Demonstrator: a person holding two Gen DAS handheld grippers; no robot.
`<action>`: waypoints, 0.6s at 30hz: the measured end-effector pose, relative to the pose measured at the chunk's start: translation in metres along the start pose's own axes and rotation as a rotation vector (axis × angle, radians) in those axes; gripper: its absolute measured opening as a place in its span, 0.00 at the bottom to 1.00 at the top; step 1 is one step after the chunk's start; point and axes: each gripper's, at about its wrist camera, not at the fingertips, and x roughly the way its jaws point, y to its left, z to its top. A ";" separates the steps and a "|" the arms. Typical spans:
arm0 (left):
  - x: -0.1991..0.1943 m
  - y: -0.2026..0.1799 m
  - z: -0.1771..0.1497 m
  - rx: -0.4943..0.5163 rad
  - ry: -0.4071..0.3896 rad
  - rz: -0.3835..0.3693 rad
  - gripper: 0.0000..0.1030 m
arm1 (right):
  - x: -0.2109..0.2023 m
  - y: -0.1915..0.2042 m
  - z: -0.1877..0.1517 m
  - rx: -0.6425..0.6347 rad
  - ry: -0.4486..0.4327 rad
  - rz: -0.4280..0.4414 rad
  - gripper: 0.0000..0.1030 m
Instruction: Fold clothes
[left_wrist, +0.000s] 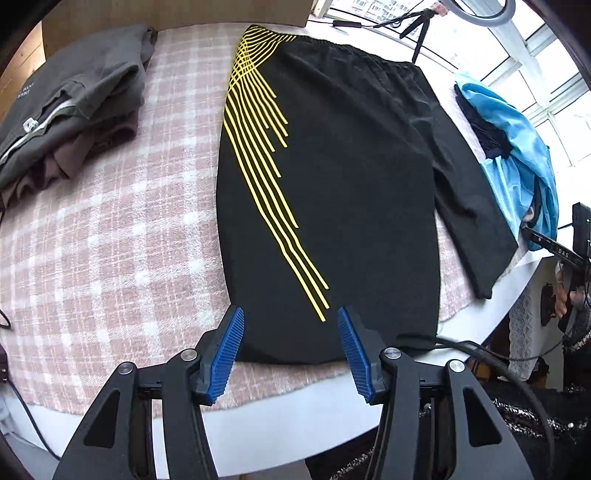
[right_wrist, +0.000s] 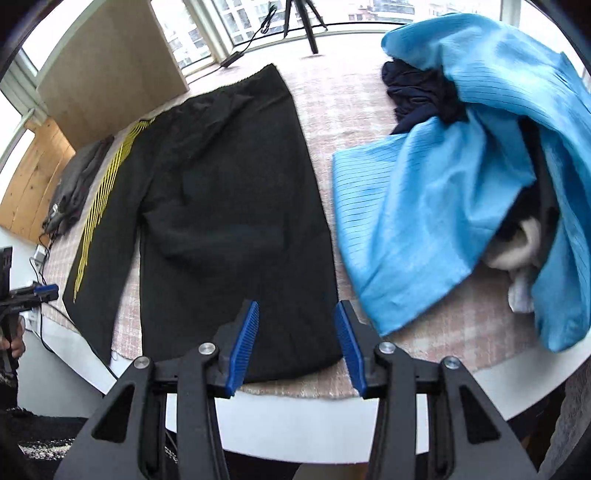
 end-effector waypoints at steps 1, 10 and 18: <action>-0.009 -0.002 -0.001 0.022 -0.022 0.011 0.52 | -0.009 -0.005 0.001 0.018 -0.017 0.014 0.42; 0.004 0.020 -0.011 0.028 -0.004 0.009 0.64 | 0.021 0.080 -0.005 -0.229 0.117 0.204 0.46; 0.022 0.021 -0.012 0.098 0.056 -0.054 0.62 | 0.096 0.224 -0.066 -0.544 0.263 0.320 0.46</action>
